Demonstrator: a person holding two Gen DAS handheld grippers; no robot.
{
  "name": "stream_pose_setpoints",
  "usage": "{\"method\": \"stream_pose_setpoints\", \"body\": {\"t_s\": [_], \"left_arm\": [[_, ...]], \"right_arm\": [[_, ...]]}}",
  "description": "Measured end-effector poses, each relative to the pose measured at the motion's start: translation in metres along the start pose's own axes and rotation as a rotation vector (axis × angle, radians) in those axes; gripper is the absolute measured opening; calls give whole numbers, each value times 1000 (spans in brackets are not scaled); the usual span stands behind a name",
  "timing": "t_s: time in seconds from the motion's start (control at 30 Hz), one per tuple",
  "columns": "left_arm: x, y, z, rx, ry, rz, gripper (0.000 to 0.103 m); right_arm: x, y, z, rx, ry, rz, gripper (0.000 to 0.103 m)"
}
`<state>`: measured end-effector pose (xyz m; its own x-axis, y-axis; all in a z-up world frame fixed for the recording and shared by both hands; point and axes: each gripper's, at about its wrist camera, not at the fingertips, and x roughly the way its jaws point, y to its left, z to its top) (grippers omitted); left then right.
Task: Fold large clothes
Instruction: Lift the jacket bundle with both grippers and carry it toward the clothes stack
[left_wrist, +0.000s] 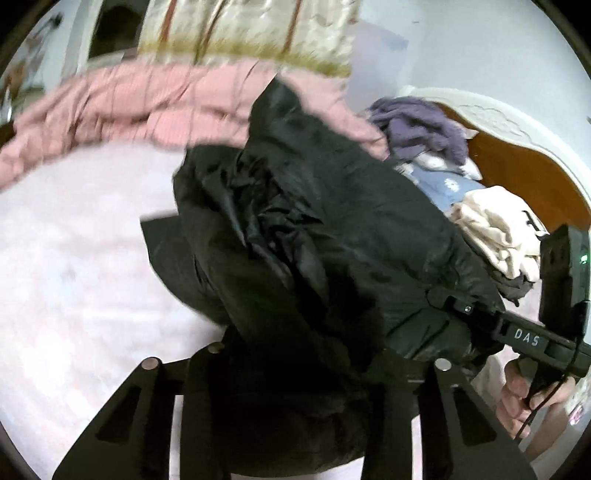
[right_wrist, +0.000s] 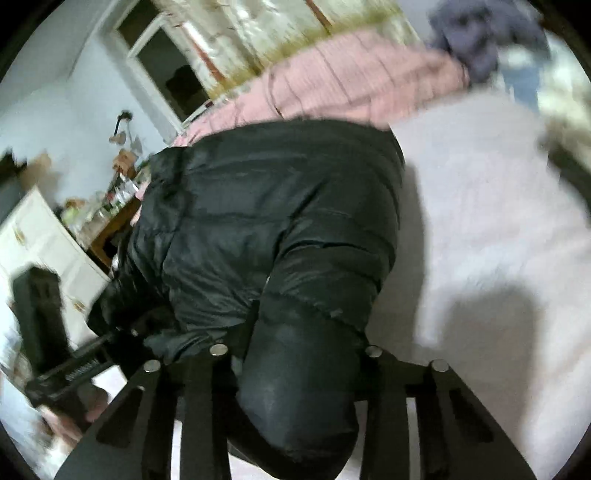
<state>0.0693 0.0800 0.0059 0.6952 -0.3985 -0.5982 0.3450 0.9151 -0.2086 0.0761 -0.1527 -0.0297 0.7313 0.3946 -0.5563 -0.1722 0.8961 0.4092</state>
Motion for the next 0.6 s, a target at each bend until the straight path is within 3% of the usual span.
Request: {"method": "stream_pose_setpoints", "body": {"t_s": [0.27,0.4,0.6], "left_arm": [[-23,-39,9,94,-141,-48,26],[-38,-56,12,89,-186,-45,25],[-76,-86,23,131,-317,-30,25]], "right_arm": [[-63,29,12,-188,-161,-94,31],[-90,32,20,-186,-206,-85,31],[-136,33,32,-190,-290,-50,31]]}}
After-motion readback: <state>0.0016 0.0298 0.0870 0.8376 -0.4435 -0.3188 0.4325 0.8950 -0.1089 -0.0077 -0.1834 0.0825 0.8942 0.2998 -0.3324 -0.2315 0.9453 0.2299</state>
